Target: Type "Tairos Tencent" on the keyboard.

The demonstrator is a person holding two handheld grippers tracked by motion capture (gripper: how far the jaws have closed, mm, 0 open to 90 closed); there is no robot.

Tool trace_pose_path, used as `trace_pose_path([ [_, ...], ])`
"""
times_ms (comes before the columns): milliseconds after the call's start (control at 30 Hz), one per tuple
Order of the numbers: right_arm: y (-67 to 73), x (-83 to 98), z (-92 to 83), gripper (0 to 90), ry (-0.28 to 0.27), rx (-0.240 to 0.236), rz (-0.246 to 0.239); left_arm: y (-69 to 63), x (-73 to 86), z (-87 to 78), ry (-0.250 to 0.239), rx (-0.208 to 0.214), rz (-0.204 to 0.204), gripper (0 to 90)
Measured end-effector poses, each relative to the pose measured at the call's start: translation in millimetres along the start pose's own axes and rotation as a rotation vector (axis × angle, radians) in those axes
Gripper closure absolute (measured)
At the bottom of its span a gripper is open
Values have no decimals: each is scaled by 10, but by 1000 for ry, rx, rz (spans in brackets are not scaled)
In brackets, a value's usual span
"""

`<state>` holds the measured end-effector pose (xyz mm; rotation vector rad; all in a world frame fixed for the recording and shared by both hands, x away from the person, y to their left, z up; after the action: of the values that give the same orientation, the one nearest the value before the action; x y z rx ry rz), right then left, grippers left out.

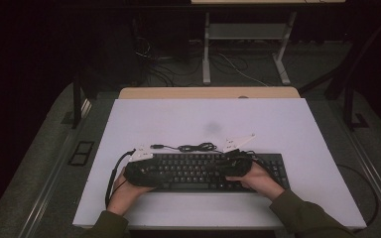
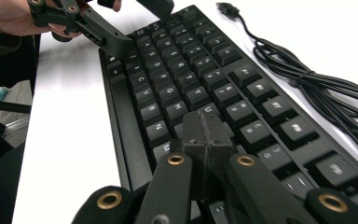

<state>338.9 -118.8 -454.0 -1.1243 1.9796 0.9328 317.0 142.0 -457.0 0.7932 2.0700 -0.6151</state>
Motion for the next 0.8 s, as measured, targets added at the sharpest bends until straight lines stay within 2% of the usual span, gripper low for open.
trace_pose_path([
  [367, 70, -33, 164, 893, 33, -43, -29, 3, 68, -77, 10, -32, -16, 66],
  [800, 133, -50, 296, 893, 62, -71, -55, -6, 113, -123, 12, -46, -24, 43],
])
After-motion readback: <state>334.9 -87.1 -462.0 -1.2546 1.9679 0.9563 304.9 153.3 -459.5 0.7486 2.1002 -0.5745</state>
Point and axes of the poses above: each handheld gripper's, and its own axes: z roughly forward along the jaws, x roughly out of its underside, y roughly to its left, the point moved 4 cm from there along z, roughly forward along the jaws, and after that the axes turned 4 degrees about -y, right-handed, at the moved point
